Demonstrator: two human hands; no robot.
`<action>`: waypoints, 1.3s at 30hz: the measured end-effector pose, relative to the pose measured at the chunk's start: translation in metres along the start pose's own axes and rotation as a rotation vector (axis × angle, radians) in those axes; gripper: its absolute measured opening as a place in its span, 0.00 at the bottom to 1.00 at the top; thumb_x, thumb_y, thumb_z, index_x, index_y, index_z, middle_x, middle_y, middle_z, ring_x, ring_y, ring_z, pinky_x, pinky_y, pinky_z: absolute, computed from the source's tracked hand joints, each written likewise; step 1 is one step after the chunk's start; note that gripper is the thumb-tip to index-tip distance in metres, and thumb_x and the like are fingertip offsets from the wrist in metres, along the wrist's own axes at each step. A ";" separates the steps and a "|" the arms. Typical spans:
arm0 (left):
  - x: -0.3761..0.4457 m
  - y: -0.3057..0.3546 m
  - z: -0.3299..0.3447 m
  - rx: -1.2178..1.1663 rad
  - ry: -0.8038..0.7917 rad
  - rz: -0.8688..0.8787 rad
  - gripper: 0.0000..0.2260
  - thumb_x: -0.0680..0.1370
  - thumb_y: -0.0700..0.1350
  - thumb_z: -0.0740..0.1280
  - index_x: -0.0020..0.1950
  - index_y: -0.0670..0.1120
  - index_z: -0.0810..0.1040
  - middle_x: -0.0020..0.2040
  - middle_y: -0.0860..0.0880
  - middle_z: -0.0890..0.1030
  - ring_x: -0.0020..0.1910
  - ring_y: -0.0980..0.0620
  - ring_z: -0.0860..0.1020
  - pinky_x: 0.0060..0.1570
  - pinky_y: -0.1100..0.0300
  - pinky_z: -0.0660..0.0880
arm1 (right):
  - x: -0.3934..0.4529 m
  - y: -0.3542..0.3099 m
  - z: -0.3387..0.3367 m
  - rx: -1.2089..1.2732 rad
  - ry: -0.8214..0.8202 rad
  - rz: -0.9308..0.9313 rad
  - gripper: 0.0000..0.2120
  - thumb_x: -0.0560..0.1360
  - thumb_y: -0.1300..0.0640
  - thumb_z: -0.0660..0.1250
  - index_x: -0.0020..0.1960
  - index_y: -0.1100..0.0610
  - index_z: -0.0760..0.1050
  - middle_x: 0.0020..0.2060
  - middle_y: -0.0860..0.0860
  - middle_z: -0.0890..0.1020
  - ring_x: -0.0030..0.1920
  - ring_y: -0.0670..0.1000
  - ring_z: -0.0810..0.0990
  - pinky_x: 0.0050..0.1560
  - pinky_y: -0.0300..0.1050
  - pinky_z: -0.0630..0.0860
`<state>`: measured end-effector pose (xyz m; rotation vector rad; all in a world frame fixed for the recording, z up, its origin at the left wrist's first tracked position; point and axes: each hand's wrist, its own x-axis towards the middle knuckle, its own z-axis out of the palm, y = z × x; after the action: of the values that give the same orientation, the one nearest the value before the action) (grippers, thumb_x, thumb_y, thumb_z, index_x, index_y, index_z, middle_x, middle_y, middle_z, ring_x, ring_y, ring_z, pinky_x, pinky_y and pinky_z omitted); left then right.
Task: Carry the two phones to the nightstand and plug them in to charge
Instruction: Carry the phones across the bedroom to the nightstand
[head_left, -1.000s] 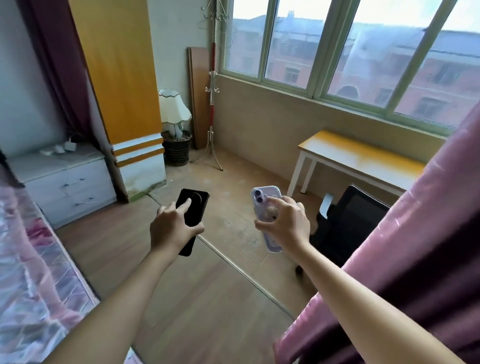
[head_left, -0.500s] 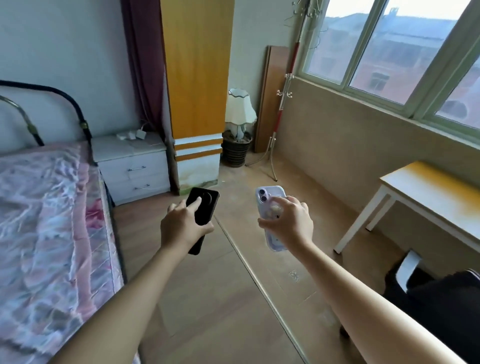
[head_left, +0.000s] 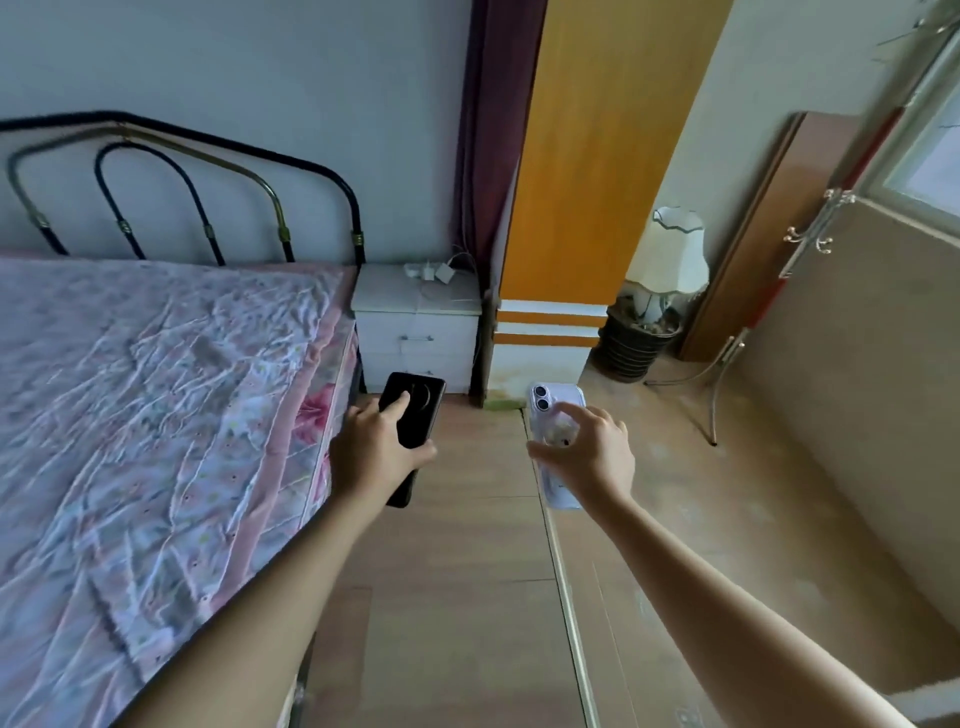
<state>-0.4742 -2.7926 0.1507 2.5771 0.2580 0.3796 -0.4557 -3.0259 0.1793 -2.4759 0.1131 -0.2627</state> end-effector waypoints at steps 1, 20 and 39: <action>0.010 -0.003 0.001 0.014 0.010 -0.016 0.33 0.63 0.54 0.74 0.68 0.49 0.74 0.58 0.44 0.80 0.55 0.40 0.76 0.47 0.49 0.77 | 0.013 -0.002 0.008 0.003 -0.020 -0.014 0.25 0.60 0.45 0.74 0.57 0.43 0.77 0.52 0.47 0.79 0.56 0.53 0.72 0.41 0.43 0.67; 0.290 -0.075 0.037 0.104 0.043 -0.107 0.33 0.65 0.52 0.74 0.69 0.48 0.73 0.59 0.45 0.80 0.56 0.39 0.74 0.40 0.52 0.74 | 0.295 -0.089 0.148 0.048 -0.112 -0.158 0.27 0.62 0.44 0.75 0.60 0.44 0.76 0.55 0.48 0.79 0.56 0.52 0.72 0.40 0.42 0.69; 0.546 -0.067 0.121 0.151 0.101 -0.180 0.33 0.66 0.55 0.74 0.69 0.48 0.72 0.59 0.46 0.80 0.55 0.39 0.74 0.38 0.52 0.75 | 0.588 -0.122 0.236 0.028 -0.229 -0.248 0.29 0.62 0.45 0.74 0.62 0.45 0.75 0.59 0.48 0.78 0.59 0.54 0.71 0.45 0.44 0.72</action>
<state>0.0714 -2.6539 0.1343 2.6573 0.5700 0.4390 0.1710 -2.8746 0.1646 -2.4713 -0.2929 -0.0819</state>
